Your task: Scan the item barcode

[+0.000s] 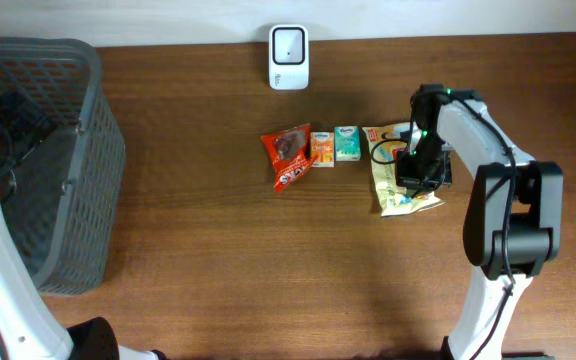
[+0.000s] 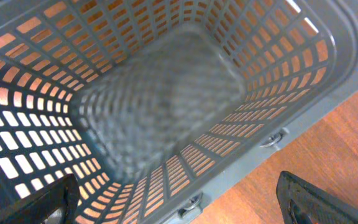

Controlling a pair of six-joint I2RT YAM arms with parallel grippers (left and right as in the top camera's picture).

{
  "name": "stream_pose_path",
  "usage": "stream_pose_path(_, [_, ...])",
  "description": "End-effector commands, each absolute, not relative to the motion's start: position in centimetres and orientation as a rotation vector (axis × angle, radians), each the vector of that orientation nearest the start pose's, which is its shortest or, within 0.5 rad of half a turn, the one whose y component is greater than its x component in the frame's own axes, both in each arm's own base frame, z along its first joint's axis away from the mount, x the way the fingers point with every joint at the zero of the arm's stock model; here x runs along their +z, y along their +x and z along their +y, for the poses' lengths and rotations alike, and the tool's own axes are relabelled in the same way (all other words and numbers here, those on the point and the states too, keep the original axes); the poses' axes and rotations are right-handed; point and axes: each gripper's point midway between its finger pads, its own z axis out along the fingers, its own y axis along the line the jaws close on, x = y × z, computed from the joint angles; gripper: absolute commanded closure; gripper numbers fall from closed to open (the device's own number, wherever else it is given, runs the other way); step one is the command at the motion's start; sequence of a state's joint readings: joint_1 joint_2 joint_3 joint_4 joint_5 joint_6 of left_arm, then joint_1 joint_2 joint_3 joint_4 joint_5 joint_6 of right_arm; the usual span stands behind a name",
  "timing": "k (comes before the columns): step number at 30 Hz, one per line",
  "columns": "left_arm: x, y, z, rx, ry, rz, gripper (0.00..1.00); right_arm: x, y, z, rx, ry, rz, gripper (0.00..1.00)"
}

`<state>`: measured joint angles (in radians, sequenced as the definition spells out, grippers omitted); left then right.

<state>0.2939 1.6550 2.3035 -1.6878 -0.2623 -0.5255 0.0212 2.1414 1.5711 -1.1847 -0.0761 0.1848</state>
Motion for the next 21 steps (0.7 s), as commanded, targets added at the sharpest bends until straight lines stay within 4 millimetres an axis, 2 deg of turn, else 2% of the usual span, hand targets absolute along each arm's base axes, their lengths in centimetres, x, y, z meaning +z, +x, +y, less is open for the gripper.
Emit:
stream_pose_path(1, [36.7, 29.4, 13.7, 0.256, -1.125, 2.308, 0.01, -1.2, 33.7, 2.4, 0.104, 0.294, 3.362, 0.96])
stream_pose_path(2, [36.7, 29.4, 13.7, 0.256, -1.125, 2.308, 0.01, -0.4, 33.1, 2.6, 0.118, 0.302, 3.394, 0.96])
stream_pose_path(4, [36.7, 29.4, 13.7, 0.256, -1.125, 2.308, 0.01, 2.1, 33.2, 2.6, 0.113, 0.305, 3.417, 0.96])
stream_pose_path(5, [36.7, 29.4, 13.7, 0.256, -1.125, 2.308, 0.01, 4.0, 34.0, 2.6, 0.115, 0.302, 3.408, 0.96])
stream_pose_path(6, [36.7, 29.4, 13.7, 0.256, -1.125, 2.308, 0.01, 6.3, 35.4, 2.6, 0.119, 0.289, 3.371, 0.93])
stream_pose_path(7, [36.7, 29.4, 13.7, 0.256, -1.125, 2.308, 0.01, 7.7, 36.8, 2.6, 0.123, 0.28, 3.32, 0.87])
stream_pose_path(8, [36.7, 29.4, 13.7, 0.256, -1.125, 2.308, 0.01, 8.6, 38.4, 2.6, 0.131, 0.27, 3.257, 0.73])
stream_pose_path(9, [36.7, 29.4, 13.7, 0.256, -1.125, 2.308, 0.01, 8.7, 39.5, 2.7, 0.137, 0.263, 3.212, 0.71])
stream_pose_path(10, [36.7, 29.4, 13.7, 0.256, -1.125, 2.308, 0.01, 8.4, 40.5, 2.6, 0.139, 0.258, 3.172, 0.71])
stream_pose_path(14, [36.7, 29.4, 13.7, 0.256, -1.125, 2.308, 0.01, 5.0, 40.9, 2.4, 0.116, 0.272, 3.145, 0.73])
stream_pose_path(18, [36.7, 29.4, 13.7, 0.256, -1.125, 2.308, 0.01, 0.4, 42.4, 2.8, 0.17, 0.359, 3.026, 0.73])
stream_pose_path(19, [36.7, 29.4, 13.7, 0.256, -1.125, 2.308, 0.01, -0.2, 43.2, 2.9, 0.186, 0.391, 2.979, 0.73])
stream_pose_path(21, [36.7, 29.4, 13.7, 0.256, -1.125, 2.308, 0.01, 0.5, 44.7, 2.9, 0.196, 0.384, 2.924, 0.7])
